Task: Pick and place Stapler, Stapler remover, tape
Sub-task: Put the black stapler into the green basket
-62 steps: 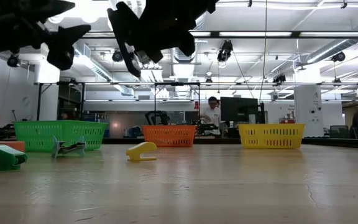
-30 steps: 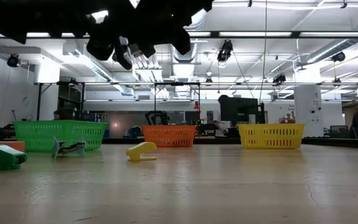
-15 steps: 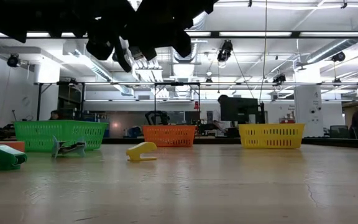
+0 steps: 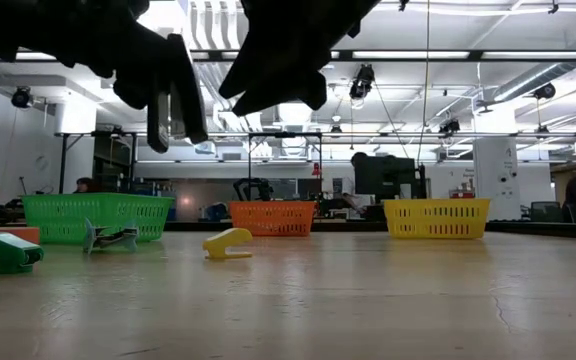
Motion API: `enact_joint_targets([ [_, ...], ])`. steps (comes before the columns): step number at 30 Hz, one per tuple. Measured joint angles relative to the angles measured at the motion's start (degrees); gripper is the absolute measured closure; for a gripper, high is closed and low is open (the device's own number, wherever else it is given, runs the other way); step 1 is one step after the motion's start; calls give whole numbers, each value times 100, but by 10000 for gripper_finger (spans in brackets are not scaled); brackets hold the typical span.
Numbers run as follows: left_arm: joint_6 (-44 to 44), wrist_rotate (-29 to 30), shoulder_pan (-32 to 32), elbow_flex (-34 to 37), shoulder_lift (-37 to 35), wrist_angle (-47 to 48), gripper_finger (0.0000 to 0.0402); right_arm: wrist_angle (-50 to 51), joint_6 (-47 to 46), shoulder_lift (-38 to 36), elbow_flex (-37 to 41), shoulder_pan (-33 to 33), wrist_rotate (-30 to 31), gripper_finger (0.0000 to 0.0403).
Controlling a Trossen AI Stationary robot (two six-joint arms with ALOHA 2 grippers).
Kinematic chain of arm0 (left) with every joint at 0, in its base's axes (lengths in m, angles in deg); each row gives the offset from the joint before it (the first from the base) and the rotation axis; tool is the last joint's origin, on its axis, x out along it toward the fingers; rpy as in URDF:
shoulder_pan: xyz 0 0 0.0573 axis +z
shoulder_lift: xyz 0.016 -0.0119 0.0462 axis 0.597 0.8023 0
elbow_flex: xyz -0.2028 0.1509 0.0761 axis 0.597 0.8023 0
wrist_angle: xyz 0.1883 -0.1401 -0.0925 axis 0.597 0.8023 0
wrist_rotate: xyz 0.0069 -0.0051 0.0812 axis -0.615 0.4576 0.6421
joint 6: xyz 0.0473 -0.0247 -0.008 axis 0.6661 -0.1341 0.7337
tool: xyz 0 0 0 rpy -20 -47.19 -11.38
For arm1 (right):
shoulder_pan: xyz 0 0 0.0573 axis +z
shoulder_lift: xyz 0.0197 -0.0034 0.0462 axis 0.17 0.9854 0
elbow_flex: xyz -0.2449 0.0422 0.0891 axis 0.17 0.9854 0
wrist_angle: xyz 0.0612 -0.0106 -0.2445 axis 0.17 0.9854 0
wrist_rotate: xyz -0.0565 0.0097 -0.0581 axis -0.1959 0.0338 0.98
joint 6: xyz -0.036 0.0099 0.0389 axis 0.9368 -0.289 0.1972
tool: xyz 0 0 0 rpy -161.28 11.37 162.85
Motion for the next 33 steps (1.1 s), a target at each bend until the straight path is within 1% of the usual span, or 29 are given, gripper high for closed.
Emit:
enact_joint_targets([
  [3, -4, 197, 0, 0, -414, 635, 260, -4, -101, 0, 54, 52, -4, 241],
  [5, -6, 525, -4, -1, -737, 1088, 259, -7, -111, 0, 81, 92, -3, 244],
  [8, -9, 1364, -2, -2, -1245, 1747, 248, -15, -118, 0, 115, 150, -1, 249],
  [10, -84, 2146, -4, -2, -1538, 2226, 245, -25, -119, 0, 134, 189, 65, 251],
  [13, -661, 3233, 2, -1, -1838, 2950, 250, -47, -118, 0, 161, 223, 151, 255],
  [15, -1134, 3693, 4, 36, -1919, 3299, 255, -63, -118, 0, 191, 231, 173, 258],
  [17, -1224, 3792, -6, 211, -1955, 3329, 257, -82, -118, 0, 216, 231, 176, 261],
  [19, -1310, 3662, -7, 396, -1957, 3197, 254, -102, -119, 0, 252, 231, 177, 264],
  [22, -1540, 3298, -7, 538, -1966, 3331, 245, -114, -118, 0, 310, 231, 179, 269],
  [23, -1549, 3281, -11, 600, -1965, 3319, 244, -117, -118, 0, 325, 231, 179, 270],
  [26, -1521, 3344, -11, 790, -1963, 3068, 248, -128, -118, 0, 365, 231, 262, 275],
  [28, -1325, 3404, -11, 884, -1966, 2859, 253, -153, -118, 0, 375, 231, 286, 277],
  [31, -1336, 3404, -9, 1016, -1959, 2817, 255, -299, -117, 0, 386, 231, 286, 280],
  [33, -1386, 3428, -9, 1048, -1966, 2828, 248, -355, -117, -2, 395, 231, 284, 282],
])
